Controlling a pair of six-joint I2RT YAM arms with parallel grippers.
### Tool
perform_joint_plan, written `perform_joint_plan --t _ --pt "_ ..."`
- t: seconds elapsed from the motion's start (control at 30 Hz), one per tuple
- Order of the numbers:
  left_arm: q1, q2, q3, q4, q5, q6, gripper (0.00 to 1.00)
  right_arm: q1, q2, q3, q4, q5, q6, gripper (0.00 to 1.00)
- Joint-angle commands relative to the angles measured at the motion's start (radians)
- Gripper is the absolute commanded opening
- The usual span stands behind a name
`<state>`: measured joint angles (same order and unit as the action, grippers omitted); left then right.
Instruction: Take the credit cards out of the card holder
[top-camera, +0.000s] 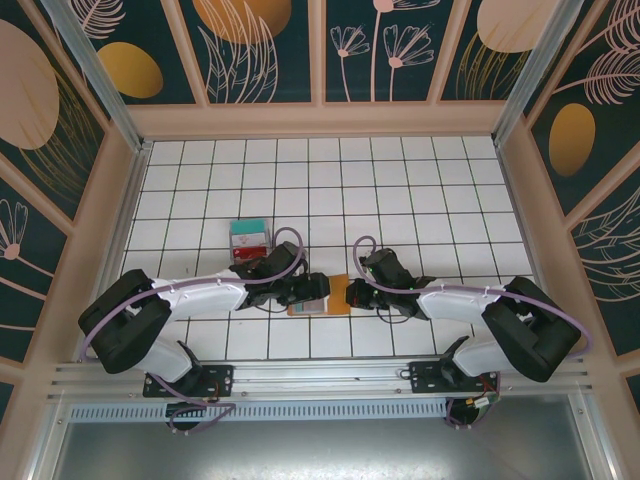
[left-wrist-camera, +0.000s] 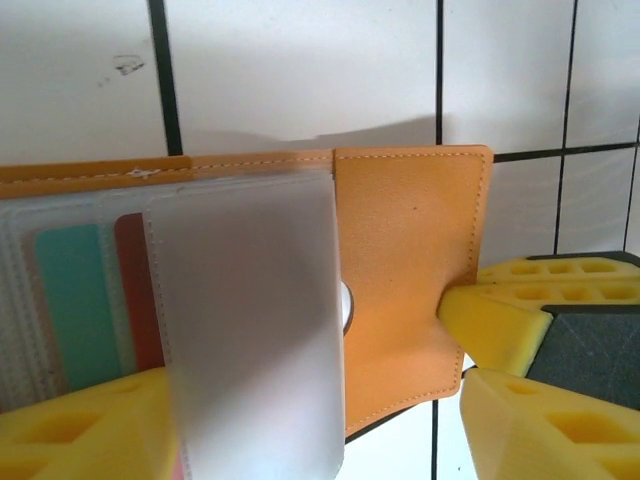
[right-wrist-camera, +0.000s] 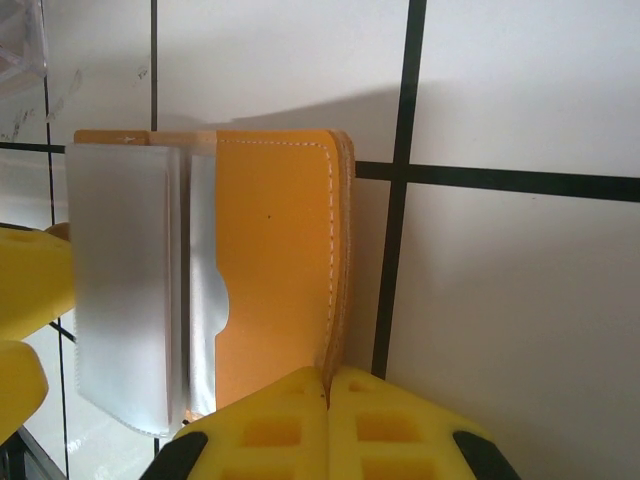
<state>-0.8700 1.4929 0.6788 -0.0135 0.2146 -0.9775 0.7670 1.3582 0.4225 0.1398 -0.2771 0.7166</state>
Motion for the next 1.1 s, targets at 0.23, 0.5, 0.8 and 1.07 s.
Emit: perform_joint_plan --t 0.23,0.5,0.8,1.07 --pt "-0.018 0.033 0.068 0.088 0.12 0.053 0.56 0.008 0.013 -0.011 0.008 0.028 0.008 0.0" --pt "-0.023 0.034 0.094 0.093 0.136 0.059 0.49 -0.001 -0.016 -0.013 -0.016 0.053 0.009 0.13" --pt "-0.006 -0.047 0.076 -0.112 -0.082 0.085 0.32 -0.033 -0.122 0.022 -0.123 0.125 -0.004 0.26" --pt "0.021 -0.086 0.007 -0.155 -0.136 0.092 0.17 -0.046 -0.127 0.085 -0.057 -0.034 -0.026 0.17"
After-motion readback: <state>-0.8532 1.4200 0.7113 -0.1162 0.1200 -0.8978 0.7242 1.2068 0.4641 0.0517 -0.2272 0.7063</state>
